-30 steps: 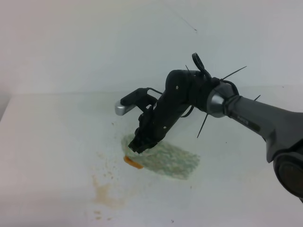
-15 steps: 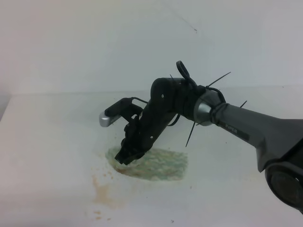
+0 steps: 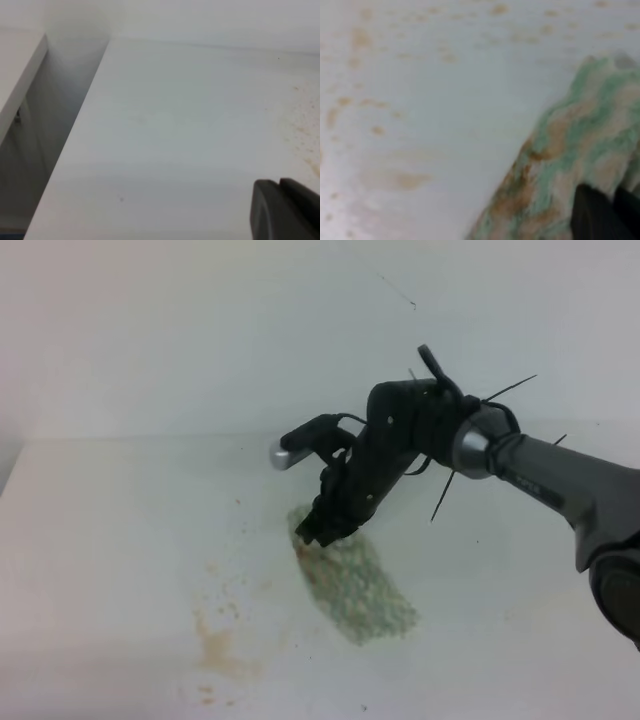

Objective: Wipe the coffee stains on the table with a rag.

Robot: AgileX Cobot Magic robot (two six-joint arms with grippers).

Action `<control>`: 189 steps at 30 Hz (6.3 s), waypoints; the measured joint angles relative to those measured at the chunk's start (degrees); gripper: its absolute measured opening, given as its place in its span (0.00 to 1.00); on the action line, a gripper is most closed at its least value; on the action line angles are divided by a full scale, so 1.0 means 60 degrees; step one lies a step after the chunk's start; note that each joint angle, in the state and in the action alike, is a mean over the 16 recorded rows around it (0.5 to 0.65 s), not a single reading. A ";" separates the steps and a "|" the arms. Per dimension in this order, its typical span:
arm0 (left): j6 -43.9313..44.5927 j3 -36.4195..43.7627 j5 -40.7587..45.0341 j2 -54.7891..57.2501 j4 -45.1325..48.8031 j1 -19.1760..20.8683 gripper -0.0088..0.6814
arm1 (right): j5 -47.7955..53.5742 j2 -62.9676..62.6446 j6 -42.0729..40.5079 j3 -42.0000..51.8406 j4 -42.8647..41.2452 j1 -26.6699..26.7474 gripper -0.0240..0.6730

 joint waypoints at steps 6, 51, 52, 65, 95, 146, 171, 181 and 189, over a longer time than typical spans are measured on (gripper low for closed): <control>0.0000 0.0000 0.0000 0.0000 0.0000 0.0000 0.01 | 0.0110 0.0000 -0.0259 0.0000 0.0853 -0.0070 0.03; 0.0000 0.0000 0.0000 0.0000 0.0000 0.0000 0.01 | -0.2609 -0.3354 0.0859 0.4945 0.0309 -0.2088 0.04; 0.0000 0.0000 0.0000 0.0000 0.0000 0.0000 0.01 | -0.2898 -0.3520 0.0791 0.5311 0.0348 -0.2087 0.04; 0.0000 0.0000 0.0000 0.0000 0.0000 0.0000 0.01 | -0.4392 -0.4275 0.0253 0.7242 0.0431 -0.2087 0.14; 0.0000 0.0000 0.0000 0.0000 0.0000 0.0000 0.01 | -0.2070 -1.0698 0.0913 0.7962 -0.1820 -0.2087 0.11; 0.0000 0.0000 0.0000 0.0005 0.0000 0.0000 0.01 | -0.7149 -2.0830 0.2591 1.7279 -0.2522 -0.3103 0.04; 0.0000 0.0157 -0.0050 -0.0107 -0.0003 -0.0003 0.01 | -0.5797 -2.3854 0.2603 2.0546 -0.2467 -0.5945 0.04; 0.0000 0.0045 -0.0017 -0.0026 -0.0005 -0.0001 0.01 | -0.5723 -2.3844 0.2606 2.0579 -0.2468 -0.6152 0.03; 0.0000 0.0045 -0.0017 -0.0026 -0.0005 -0.0001 0.01 | -0.5705 -2.3844 0.2609 2.0579 -0.2468 -0.6152 0.03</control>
